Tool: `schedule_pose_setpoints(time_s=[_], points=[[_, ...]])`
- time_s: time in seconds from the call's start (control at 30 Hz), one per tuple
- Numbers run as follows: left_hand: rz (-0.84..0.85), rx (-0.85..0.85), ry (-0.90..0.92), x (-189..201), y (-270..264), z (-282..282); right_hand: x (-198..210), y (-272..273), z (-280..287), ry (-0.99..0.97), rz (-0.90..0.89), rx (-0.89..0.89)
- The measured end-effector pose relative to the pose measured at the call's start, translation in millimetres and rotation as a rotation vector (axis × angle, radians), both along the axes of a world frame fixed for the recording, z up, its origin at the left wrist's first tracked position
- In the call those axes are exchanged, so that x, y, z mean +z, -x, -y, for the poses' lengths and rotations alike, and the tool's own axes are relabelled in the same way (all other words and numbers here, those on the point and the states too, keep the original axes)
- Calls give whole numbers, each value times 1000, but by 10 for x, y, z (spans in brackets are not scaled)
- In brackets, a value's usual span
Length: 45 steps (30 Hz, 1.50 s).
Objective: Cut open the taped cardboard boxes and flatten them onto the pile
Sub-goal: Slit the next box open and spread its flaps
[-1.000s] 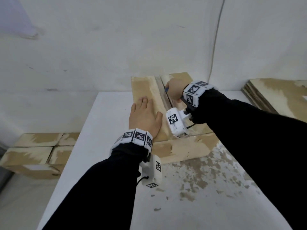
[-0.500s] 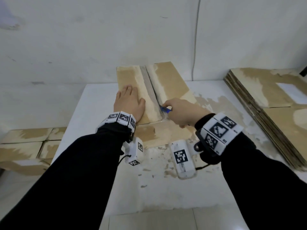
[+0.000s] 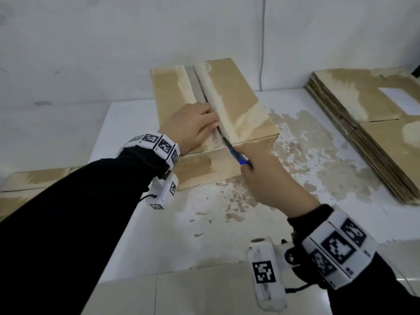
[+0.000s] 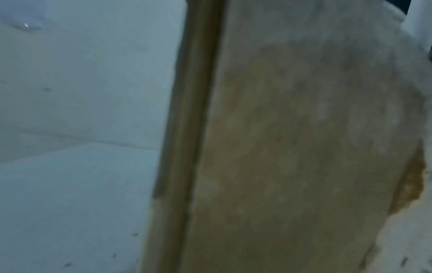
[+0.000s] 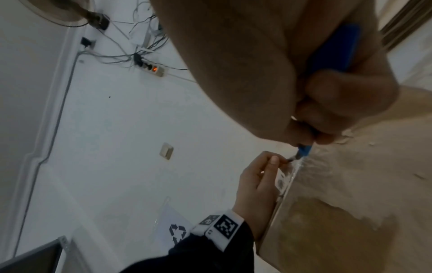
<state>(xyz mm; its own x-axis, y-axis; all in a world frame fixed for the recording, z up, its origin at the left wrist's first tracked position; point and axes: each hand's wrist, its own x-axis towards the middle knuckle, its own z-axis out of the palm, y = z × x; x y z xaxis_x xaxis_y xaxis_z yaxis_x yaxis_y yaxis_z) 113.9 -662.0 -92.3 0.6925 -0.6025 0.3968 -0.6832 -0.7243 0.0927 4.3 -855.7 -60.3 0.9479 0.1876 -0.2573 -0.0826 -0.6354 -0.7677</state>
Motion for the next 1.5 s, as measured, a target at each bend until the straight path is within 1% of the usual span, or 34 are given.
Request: schedule_pose_setpoints(time_s=[0.07, 0.2, 0.3, 0.4, 0.5, 0.63, 0.7, 0.87, 1.0, 1.03, 1.13, 1.17, 1.27, 1.33, 1.4, 1.47, 1.5], points=[[-30, -44, 33, -25, -14, -30, -17, 41, 21, -22, 31, -4], [-127, -50, 40, -30, -69, -68, -19, 48, 47, -176, -45, -45], [-165, -35, 53, -22, -136, -73, -1, 72, 76, -198, -39, -32], [-183, -57, 67, -37, -184, -120, -33, 57, 75, -187, -14, -24], [-190, -98, 91, -35, -194, -117, -74, 17, 48, -165, -7, -26], [-151, -84, 127, -26, -174, -65, -96, -32, 2, -181, -33, -48], [-133, -83, 146, -26, -168, -61, -86, -94, -24, -227, -63, -52], [-124, -50, 129, -25, -147, -35, 2, -115, -47, -353, -176, -62], [-137, -42, 179, 11, -135, -23, 114, -238, -53, -450, -263, -125], [-139, -39, 190, 21, -134, -22, 136, -244, -50, -444, -264, -115], [-136, -39, 194, 24, -128, -16, 131, -142, -10, -333, -222, -39], [-136, -38, 195, 18, -124, -13, 125, -108, -6, -330, -228, -41], [-138, -19, 201, 11, -131, -19, 92, -111, -80, -385, -225, -90], [-130, -8, 187, 8, -118, -33, 99, -79, -114, -405, -225, -83], [-130, -10, 160, 11, -100, -41, 100, -21, -79, -452, -259, -65], [-134, -16, 154, 18, -85, -27, 104, -18, -59, -516, -297, -96], [-140, -13, 158, 29, -89, -15, 106, -47, -79, -515, -289, -113]])
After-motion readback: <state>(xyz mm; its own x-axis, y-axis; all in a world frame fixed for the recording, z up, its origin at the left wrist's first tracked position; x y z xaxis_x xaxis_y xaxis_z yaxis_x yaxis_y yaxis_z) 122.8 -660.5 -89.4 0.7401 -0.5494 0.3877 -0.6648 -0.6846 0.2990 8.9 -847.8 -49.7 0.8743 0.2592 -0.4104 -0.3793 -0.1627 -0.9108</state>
